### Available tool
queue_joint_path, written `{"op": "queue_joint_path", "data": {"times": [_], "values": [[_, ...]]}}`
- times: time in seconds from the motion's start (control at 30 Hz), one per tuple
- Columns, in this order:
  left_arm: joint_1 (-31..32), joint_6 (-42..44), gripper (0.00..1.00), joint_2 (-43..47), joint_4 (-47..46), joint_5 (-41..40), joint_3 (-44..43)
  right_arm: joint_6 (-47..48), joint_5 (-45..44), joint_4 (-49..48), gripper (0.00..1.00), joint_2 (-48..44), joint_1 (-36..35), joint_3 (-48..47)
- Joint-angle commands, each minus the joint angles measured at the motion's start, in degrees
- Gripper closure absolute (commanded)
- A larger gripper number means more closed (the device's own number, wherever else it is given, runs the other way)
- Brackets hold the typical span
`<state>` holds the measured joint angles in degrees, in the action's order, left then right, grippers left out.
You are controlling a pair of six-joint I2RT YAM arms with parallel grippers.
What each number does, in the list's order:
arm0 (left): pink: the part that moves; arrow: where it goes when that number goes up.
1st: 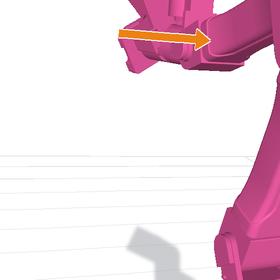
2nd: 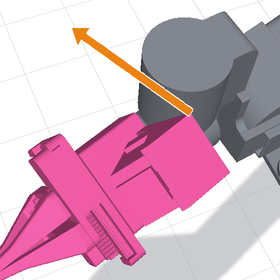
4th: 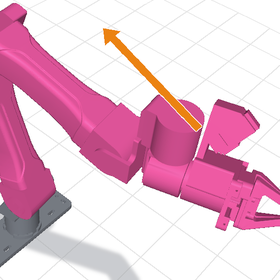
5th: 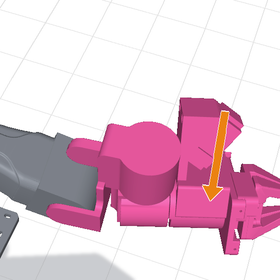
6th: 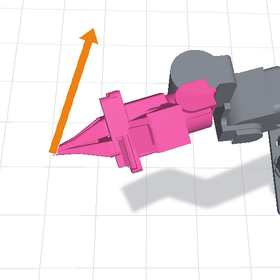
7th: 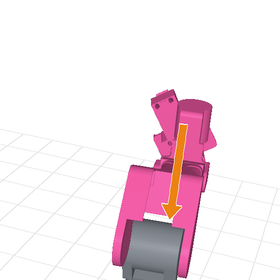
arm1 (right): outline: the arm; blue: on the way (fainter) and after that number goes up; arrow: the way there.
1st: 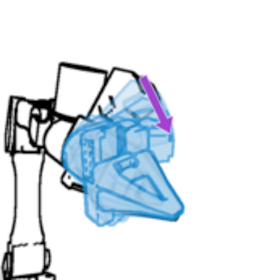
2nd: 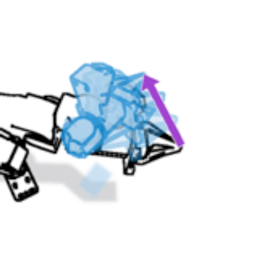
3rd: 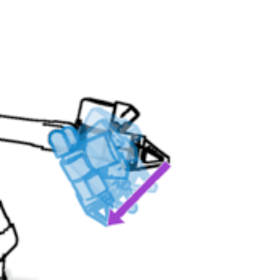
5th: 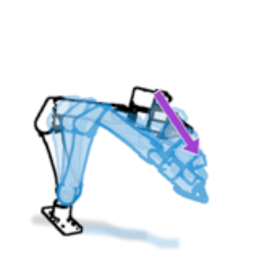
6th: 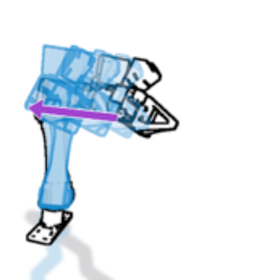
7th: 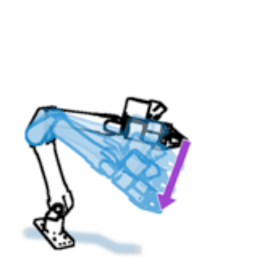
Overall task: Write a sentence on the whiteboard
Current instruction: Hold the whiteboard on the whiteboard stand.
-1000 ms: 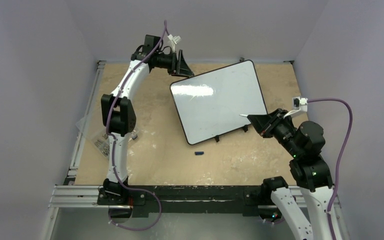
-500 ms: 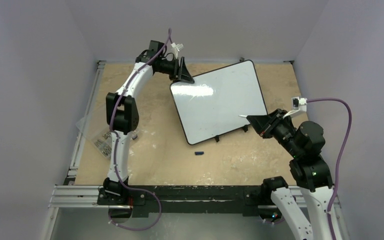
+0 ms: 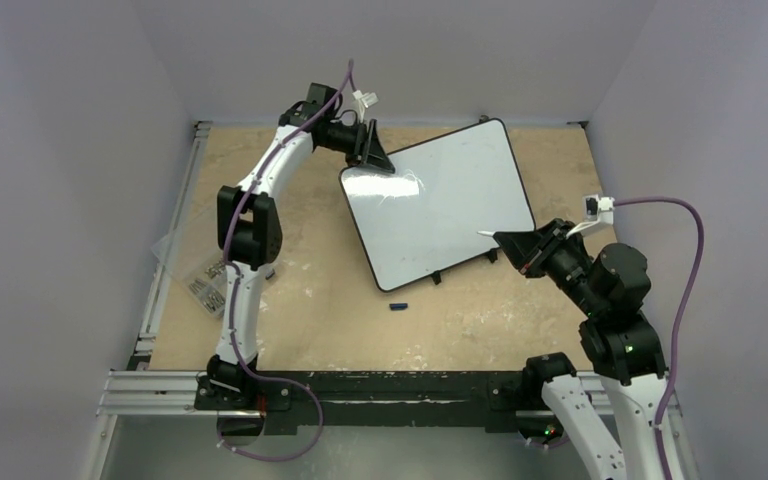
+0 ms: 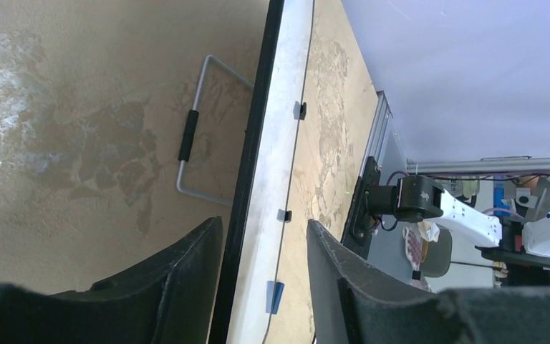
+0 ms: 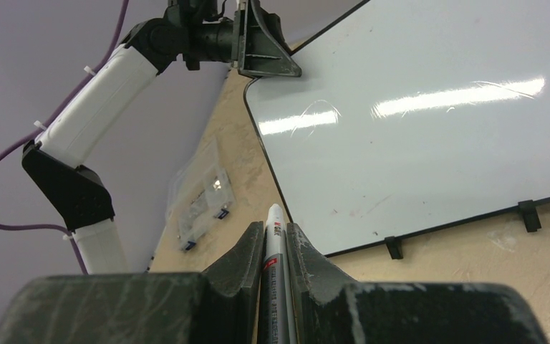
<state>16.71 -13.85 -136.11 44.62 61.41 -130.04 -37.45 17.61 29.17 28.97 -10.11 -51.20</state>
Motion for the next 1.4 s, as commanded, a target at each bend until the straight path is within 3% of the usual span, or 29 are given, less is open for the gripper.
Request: {"op": "queue_joint_path", "data": {"times": [0.0, 0.17, 0.33, 0.5, 0.57, 0.63, 0.73, 0.87, 1.17, 1.37], "values": [[0.88, 2.03, 0.55, -0.9, 1.99, 2.13, -2.33, 1.13, 0.94, -0.46, 1.0, -0.74, 0.03, -1.79], [2.03, 4.37, 0.64, -0.82, 3.76, 1.7, -2.24, 1.07, 0.94, -0.47, 1.0, -0.91, 0.02, -1.34], [2.67, 4.75, 0.91, 0.08, 3.98, 1.08, -1.76, 0.98, 1.11, -0.93, 1.0, -0.93, 0.01, -0.48], [2.97, 5.66, 1.0, 2.8, 4.26, -1.51, -0.86, 1.01, 1.2, -1.47, 1.0, -1.02, 0.05, 0.21], [2.96, 5.87, 0.95, 3.42, 4.83, -2.21, -1.39, 0.89, 1.2, -1.57, 1.0, -1.02, 0.02, 0.31], [2.98, 6.69, 0.79, 3.34, 6.69, -3.56, -3.0, 0.91, 1.2, -1.7, 1.0, -1.02, 0.06, 0.27], [2.91, 7.34, 0.66, 3.18, 8.17, -5.42, -4.68, 0.91, 1.28, -1.58, 1.0, -1.1, 0.02, 0.31], [2.89, 7.34, 0.58, 3.39, 8.21, -6.13, -5.63, 0.88, 1.38, -1.33, 1.0, -1.28, 0.02, 0.31], [2.31, 7.07, 0.47, 4.18, 7.82, -6.75, -6.76, 0.98, 1.55, -0.96, 1.0, -1.64, 0.01, 0.13], [1.6, 6.7, 0.6, 4.37, 7.85, -7.34, -6.8, 0.98, 1.71, -0.87, 1.0, -1.73, 0.01, 0.05]]}}
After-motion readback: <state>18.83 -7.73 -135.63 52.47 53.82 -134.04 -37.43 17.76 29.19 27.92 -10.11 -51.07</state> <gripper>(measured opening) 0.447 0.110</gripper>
